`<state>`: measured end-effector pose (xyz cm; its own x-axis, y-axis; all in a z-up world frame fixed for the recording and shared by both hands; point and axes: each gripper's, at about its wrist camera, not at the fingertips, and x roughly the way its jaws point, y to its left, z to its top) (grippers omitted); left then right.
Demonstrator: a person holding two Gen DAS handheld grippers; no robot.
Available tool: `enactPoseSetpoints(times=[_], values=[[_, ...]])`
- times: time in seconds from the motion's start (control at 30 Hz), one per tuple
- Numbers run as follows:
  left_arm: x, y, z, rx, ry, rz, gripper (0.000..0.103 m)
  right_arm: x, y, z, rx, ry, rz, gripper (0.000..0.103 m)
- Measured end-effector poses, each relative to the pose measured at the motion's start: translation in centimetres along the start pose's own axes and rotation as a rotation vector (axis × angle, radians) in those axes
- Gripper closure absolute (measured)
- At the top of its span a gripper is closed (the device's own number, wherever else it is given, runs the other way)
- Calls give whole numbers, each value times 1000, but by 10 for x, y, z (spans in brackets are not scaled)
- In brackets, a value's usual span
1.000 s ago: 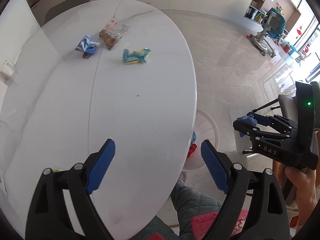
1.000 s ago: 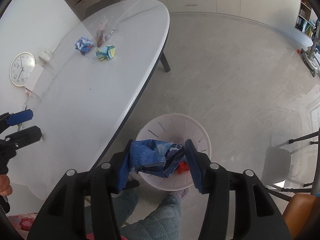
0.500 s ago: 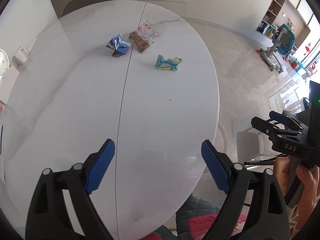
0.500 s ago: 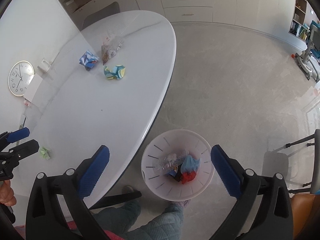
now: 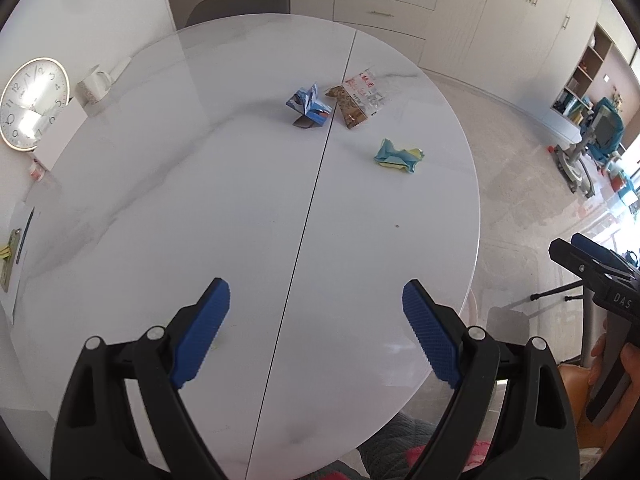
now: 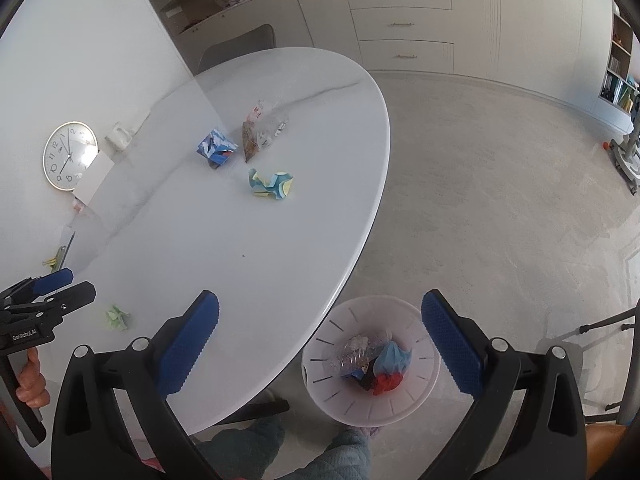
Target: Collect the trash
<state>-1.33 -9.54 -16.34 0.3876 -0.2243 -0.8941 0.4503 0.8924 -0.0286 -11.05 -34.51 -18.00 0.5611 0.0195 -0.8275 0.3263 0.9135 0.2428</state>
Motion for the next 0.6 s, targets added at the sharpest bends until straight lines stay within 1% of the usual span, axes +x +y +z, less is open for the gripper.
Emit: enactPoseSetpoints(times=[0.2,0.3,0.37,0.43,0.47,0.6], values=[[-1,-7,0,-118,-8,8,19,4,7,12,-135,14,18,2],[-5,-13,1,-162,-16,-2,18,5,11,19,-191,27,37,2],[-6,-18,3,-170,-27,-10,18,2,14,25,-221,20,51,2],[-10,-23,7,-169,-43,4,10,-4,16,30,-245,1,53,2],[-12,-25,9,-169,-55,16,9,-7,18,33,-255,-7,48,2],[-20,-30,19,-159,-88,14,9,-10,21,45,-269,-24,58,2]])
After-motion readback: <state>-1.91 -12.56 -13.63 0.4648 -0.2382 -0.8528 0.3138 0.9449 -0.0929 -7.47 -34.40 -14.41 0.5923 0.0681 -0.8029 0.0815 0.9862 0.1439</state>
